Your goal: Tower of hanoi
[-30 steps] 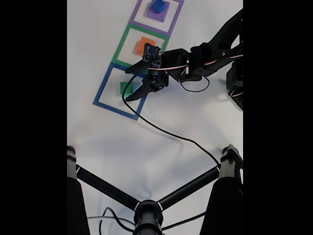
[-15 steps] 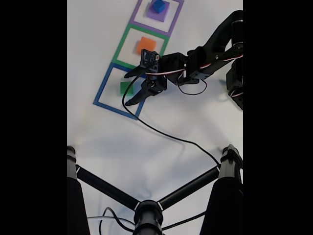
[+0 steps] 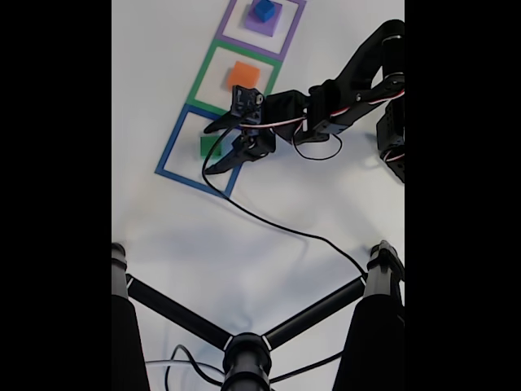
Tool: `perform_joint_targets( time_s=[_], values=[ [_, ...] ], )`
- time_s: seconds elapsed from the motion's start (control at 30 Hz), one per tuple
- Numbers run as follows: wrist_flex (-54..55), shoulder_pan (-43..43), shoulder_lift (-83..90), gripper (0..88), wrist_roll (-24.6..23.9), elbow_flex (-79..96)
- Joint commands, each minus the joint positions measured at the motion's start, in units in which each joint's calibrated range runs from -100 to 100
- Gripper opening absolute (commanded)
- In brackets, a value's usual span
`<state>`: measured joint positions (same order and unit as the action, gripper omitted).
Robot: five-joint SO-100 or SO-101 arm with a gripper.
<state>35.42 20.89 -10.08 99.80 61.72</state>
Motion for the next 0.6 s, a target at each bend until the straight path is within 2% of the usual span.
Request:
perform_joint_targets(
  time_s=[0.0, 0.3, 0.57],
  values=[
    [1.5, 1.0, 2.2, 18.7, 0.2, -1.3],
    [1.5, 1.3, 3.3, 7.3, 0.2, 0.8],
    [1.0, 0.3, 6.2, 6.2, 0.2, 1.2]
  ],
)
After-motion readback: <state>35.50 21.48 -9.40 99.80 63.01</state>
